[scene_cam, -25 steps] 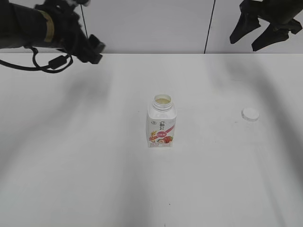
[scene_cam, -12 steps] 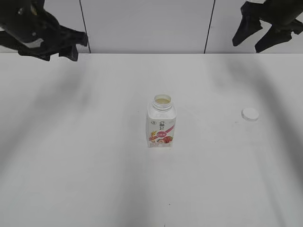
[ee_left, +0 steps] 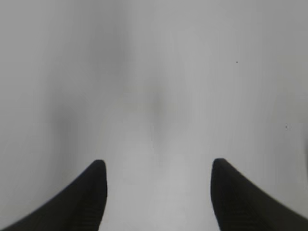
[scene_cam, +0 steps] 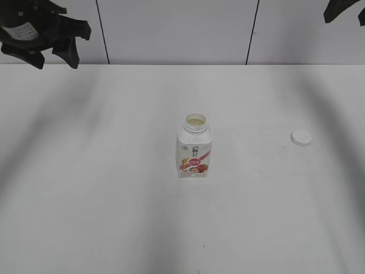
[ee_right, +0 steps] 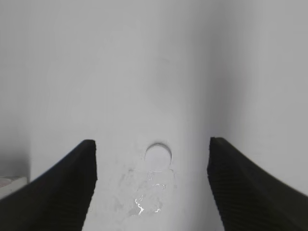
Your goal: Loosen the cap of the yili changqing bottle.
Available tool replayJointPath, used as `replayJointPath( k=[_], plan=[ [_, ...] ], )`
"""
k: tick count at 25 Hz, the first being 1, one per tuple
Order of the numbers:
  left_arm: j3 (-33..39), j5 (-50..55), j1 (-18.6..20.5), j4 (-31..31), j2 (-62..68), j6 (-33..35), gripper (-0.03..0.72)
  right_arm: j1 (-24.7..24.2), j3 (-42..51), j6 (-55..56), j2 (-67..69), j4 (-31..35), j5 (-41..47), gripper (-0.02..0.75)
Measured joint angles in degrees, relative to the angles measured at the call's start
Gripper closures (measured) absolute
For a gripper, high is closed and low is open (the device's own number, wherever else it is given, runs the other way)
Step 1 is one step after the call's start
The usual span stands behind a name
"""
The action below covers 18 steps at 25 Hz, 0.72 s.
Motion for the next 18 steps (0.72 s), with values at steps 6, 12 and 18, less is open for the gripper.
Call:
replayJointPath(
  k=[6,12,18],
  plan=[
    [-0.05,6.54,0.0,1.15,0.0,0.02,0.263,0.0,10.24,1.12,-10.85,0.04,0.0,0.173],
    [2.06,14.28,0.04,1.85,-1.75,0.07,0.263,0.0,25.42,1.44,-23.51,1.63,0.0,0.173],
    [12.41,12.07,0.04,1.22,-14.35,-0.18,0.263,0.0,40.66,1.44,-36.61,0.35,0.02,0.173]
  ],
)
